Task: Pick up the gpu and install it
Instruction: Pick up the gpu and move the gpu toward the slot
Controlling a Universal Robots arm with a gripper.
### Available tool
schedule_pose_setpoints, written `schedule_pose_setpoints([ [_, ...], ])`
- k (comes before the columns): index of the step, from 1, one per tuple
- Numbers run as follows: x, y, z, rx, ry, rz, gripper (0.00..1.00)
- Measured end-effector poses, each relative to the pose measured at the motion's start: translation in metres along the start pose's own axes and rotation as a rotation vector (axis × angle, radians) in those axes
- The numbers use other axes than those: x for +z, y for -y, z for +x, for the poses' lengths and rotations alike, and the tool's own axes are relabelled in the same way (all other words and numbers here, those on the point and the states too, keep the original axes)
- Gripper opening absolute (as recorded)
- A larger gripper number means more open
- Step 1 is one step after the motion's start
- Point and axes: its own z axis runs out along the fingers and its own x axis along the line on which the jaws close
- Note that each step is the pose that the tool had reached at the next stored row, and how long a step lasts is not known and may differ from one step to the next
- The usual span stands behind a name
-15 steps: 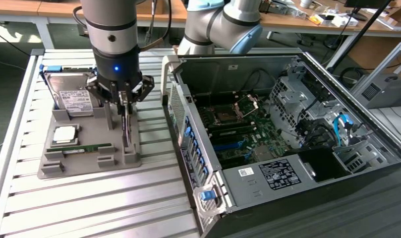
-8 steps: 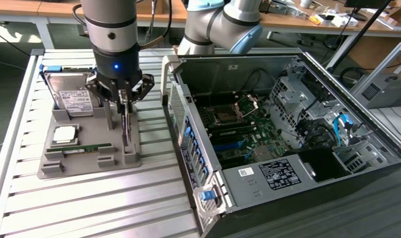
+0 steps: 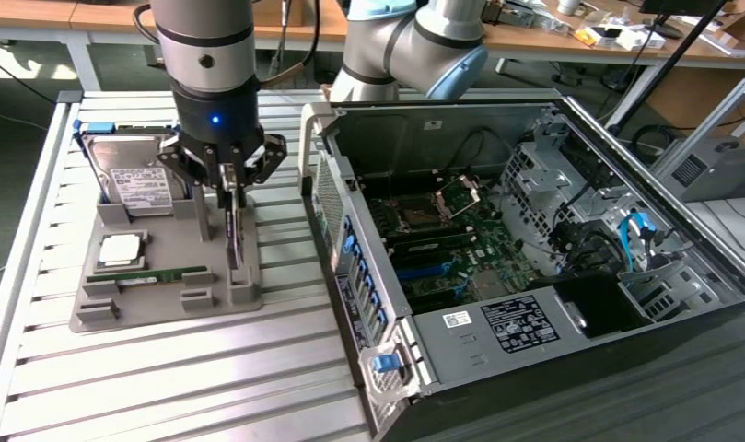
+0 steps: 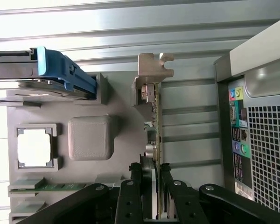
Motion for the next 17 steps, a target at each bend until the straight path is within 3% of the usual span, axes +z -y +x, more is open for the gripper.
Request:
schedule_pose_setpoints([
  [17,-0.0123,-0.0006,0.0,0.0,0.0001,-0.0001,0.27],
])
